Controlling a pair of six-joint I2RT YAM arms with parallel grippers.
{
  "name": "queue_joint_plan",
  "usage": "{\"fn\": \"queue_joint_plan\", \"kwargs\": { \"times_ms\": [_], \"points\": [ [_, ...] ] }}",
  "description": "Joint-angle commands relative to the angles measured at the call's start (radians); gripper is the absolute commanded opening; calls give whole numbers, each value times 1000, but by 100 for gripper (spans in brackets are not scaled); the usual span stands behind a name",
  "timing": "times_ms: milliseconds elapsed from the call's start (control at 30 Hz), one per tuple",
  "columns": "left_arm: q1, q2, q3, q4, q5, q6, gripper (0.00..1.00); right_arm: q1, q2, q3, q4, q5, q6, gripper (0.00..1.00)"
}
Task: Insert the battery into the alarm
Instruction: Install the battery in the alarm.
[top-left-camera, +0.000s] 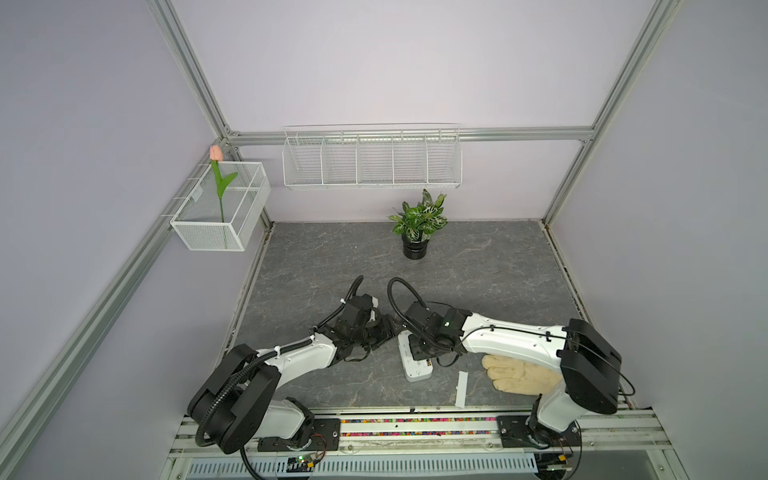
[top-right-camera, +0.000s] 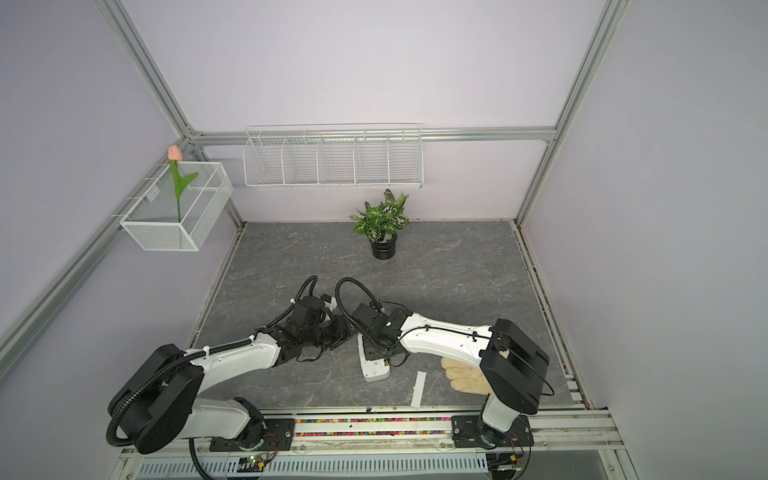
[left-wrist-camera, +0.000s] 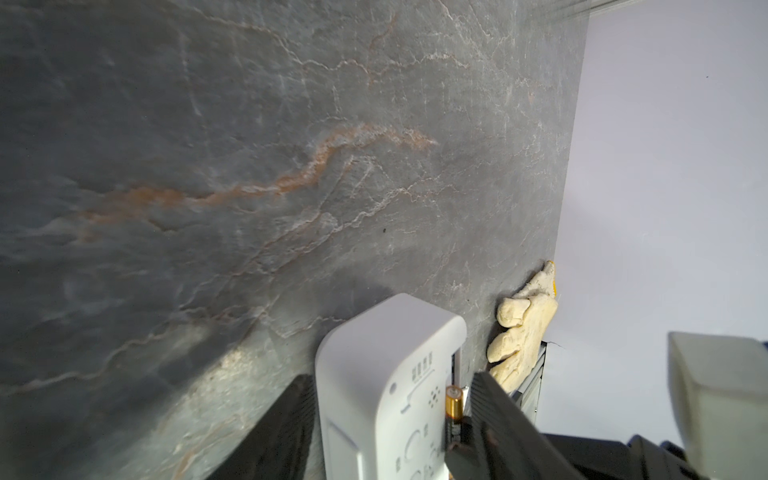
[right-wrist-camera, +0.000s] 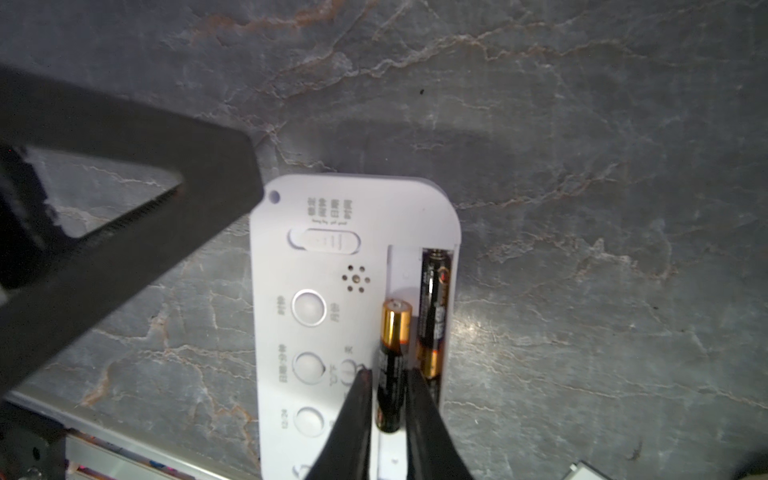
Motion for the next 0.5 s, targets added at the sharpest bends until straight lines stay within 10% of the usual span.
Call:
{"fn": "queue_joint_plan", "kwargs": {
  "times_ms": [0,467],
  "points": [
    [-6,-15,-14,12,-14,8,62,8,13,20,-36,24,-1,21],
    [-5,-38,-25,0,-7,8,62,4,-80,21,-52,67,-36,28]
  ]
}}
